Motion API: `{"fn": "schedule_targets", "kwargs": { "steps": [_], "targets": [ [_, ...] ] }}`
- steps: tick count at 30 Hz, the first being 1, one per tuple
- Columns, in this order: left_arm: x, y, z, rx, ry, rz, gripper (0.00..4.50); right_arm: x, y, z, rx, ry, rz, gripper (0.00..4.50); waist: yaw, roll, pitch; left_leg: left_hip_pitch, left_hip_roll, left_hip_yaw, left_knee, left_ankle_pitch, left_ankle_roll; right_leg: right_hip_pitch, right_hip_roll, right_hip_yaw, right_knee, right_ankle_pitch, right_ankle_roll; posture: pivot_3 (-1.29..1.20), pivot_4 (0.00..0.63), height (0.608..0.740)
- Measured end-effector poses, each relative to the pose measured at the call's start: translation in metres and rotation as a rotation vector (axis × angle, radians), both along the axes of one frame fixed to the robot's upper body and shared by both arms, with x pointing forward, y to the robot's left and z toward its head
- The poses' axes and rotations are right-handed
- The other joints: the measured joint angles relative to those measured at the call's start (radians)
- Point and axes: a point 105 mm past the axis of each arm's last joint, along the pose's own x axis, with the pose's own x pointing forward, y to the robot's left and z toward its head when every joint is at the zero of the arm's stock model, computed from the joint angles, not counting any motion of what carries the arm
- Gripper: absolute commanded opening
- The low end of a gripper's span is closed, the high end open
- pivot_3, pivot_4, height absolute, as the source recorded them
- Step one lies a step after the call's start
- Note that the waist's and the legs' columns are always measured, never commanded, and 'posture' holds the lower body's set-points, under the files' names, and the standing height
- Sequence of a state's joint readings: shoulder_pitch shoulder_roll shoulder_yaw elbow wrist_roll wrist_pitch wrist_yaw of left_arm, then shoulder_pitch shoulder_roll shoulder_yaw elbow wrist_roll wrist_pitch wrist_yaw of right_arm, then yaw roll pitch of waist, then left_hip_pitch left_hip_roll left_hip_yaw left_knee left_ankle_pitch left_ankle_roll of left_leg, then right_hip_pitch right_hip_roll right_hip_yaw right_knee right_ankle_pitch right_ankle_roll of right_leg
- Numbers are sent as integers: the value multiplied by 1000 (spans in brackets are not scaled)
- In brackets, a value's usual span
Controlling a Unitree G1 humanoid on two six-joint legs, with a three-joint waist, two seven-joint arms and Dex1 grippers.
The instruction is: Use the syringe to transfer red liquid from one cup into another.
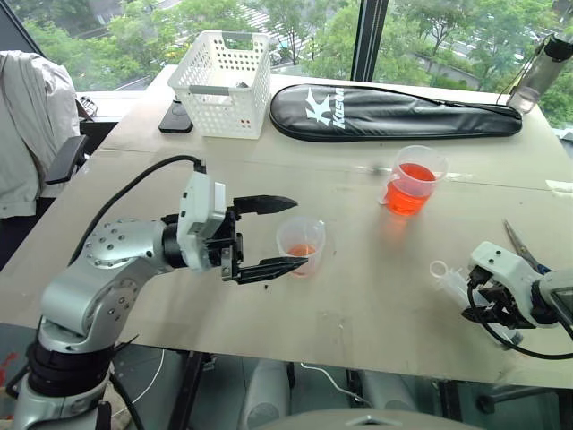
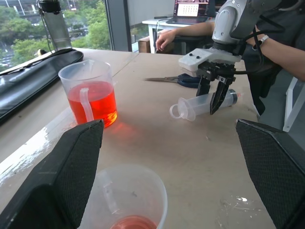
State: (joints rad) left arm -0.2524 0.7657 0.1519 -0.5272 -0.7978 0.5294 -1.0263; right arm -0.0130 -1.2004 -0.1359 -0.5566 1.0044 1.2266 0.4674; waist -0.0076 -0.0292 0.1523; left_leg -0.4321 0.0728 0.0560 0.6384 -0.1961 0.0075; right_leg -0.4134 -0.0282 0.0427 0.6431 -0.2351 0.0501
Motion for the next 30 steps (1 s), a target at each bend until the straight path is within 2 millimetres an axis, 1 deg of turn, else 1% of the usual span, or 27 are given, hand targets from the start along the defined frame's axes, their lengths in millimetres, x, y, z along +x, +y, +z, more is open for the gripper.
{"fn": "schedule_targets", "kwargs": {
  "steps": [1, 2, 3, 4, 5, 6, 8, 9, 10, 11, 12, 13, 14, 15, 17, 18, 19, 20, 21, 23, 26, 27, 29, 30],
  "targets": [
    [1, 0, 2, -15, 2, 5, 4500, 3, 10, 13, 89, -64, 33, 1491, -1, 1, 0, 0, 0, 0, 0, 0, 0, 0, 0, 0, 0, 0, 1, 0, 150, 724],
    [2, -2, 6, -33, 3, 8, 4500, 3, 21, 33, 219, -132, 70, 1491, 0, 1, 1, 0, 0, 0, 0, 0, 0, 0, 1, 0, 0, 0, 1, 0, 150, 724],
    [4, -2, 8, -52, 8, 18, 4500, 6, 28, 58, 348, -234, 102, 1491, 0, 1, 1, 0, 0, -2, 1, 0, 0, 1, 2, 0, 0, 1, 2, 0, 150, 724],
    [6, -2, 11, -73, 17, 28, 4500, 9, 32, 87, 441, -362, 138, 1491, -2, 1, 1, 1, 0, -2, 1, 0, 0, 2, 2, 0, 0, 1, 3, 0, 150, 724],
    [7, -2, 13, -85, 22, 33, 4500, 13, 34, 110, 485, -467, 158, 1491, -4, 0, 1, 1, 0, -2, 1, 0, 0, 2, 2, 0, 0, 1, 2, 0, 150, 724],
    [8, -2, 14, -90, 23, 37, 4500, 15, 35, 123, 514, -528, 167, 1491, -5, 0, 1, 1, 1, -2, 2, 0, 0, 2, 2, 0, 0, 1, 2, 0, 150, 724],
    [13, -5, 20, -129, 32, 40, 4500, 35, 42, 164, 614, -753, 148, 1491, -13, -1, 1, 1, 1, -2, 4, 0, 0, 2, 4, 1, 1, 1, 2, 0, 150, 724],
    [15, -8, 25, -150, 28, 33, 4500, 49, 45, 179, 626, -851, 119, 1491, -14, -1, 2, 2, 1, -3, 4, 0, 0, 2, 4, 1, 2, 2, 2, 0, 150, 724],
    [16, -10, 30, -157, 15, 25, 4500, 57, 44, 186, 612, -897, 87, 1491, -11, -1, 1, 1, 1, -4, 4, 0, 0, 2, 4, 1, 2, 2, 2, 0, 150, 724],
    [19, -8, 32, -169, 15, 44, 4500, 73, 45, 191, 636, -952, 37, 1491, -9, -3, 0, 2, 1, -4, 4, 0, 0, 3, 4, 1, 2, 2, 1, 0, 150, 724],
    [24, -9, 37, -190, 12, 52, 4500, 87, 46, 198, 681, -1009, -16, 1491, -9, -4, -1, 0, 1, -5, 5, 0, 0, 2, 5, 1, 2, 2, 1, 0, 150, 724],
    [30, -11, 42, -211, 9, 66, 4500, 107, 46, 198, 650, -1063, -73, 1491, -8, -2, 1, -1, 0, -4, 5, 0, 0, 1, 5, 2, 2, 3, 0, 0, 150, 724],
    [33, -12, 46, -221, 3, 73, 4500, 118, 47, 194, 624, -1079, -105, 1490, -6, -2, 1, -1, 0, -4, 5, 0, 0, 1, 5, 2, 2, 4, -2, 0, 150, 724],
    [35, -12, 49, -226, -2, 83, 4500, 125, 47, 190, 602, -1090, -122, 1490, -4, -2, 1, -1, 0, -4, 4, 0, 0, 1, 5, 2, 2, 4, -2, 0, 150, 724],
    [37, -12, 51, -229, -7, 95, 4500, 132, 47, 186, 585, -1096, -143, 1490, -2, -2, 1, -2, 0, -5, 4, 0, 0, 1, 5, 2, 2, 4, -2, 0, 150, 724],
    [39, -11, 53, -232, -9, 107, 4500, 138, 48, 179, 564, -1093, -158, 1490, 1, -1, 1, -4, 0, -4, 4, 0, 0, 0, 5, 2, 2, 6, 1, 0, 150, 724],
    [54, -10, 57, -242, 26, 174, 4500, 156, 48, 172, 554, -1132, -224, 1490, 2, -1, 2, -5, 0, -5, 4, 0, 0, 0, 5, 1, 2, 6, 3, 0, 150, 724],
    [69, -11, 81, -267, 10, 236, 4500, 172, 55, 155, 495, -1156, -270, 1490, 1, 0, 2, -8, 0, -7, 3, 0, 0, -3, 5, -1, 2, 6, 3, 0, 150, 724],
    [73, -12, 91, -265, -9, 255, 4500, 177, 55, 145, 456, -1162, -289, 1490, 1, 0, 3, -8, -1, -7, 2, 0, 0, -3, 5, -1, 1, 6, 3, 0, 150, 724],
    [80, -10, 100, -262, -17, 293, 4500, 179, 51, 137, 411, -1182, -315, 1490, 0, 1, 3, -8, -1, -7, 2, 0, 0, -3, 5, -1, 1, 6, 3, 0, 150, 724],
    [96, -6, 116, -266, -27, 371, 4500, 174, 47, 129, 390, -1201, -344, 1490, -2, 1, 3, -8, 0, -8, 2, 0, 0, -4, 5, -2, 2, 6, 3, 0, 150, 724],
    [99, -4, 119, -269, -31, 389, 4500, 172, 49, 127, 395, -1200, -344, 1490, -3, 1, 3, -8, 0, -7, 2, 0, 0, -4, 5, -2, 2, 6, 3, 0, 150, 724],
    [105, -5, 124, -265, -29, 401, 4500, 167, 51, 125, 403, -1204, -358, 1490, -6, 1, 3, -7, 0, -7, 2, 0, 0, -4, 5, -1, 3, 6, 3, 0, 150, 724],
    [110, -10, 125, -258, -17, 395, 4500, 164, 50, 125, 404, -1211, -373, 1490, -6, 1, 3, -7, 0, -7, 2, 0, 0, -4, 5, -1, 4, 6, 3, 0, 150, 724]
  ]
}}
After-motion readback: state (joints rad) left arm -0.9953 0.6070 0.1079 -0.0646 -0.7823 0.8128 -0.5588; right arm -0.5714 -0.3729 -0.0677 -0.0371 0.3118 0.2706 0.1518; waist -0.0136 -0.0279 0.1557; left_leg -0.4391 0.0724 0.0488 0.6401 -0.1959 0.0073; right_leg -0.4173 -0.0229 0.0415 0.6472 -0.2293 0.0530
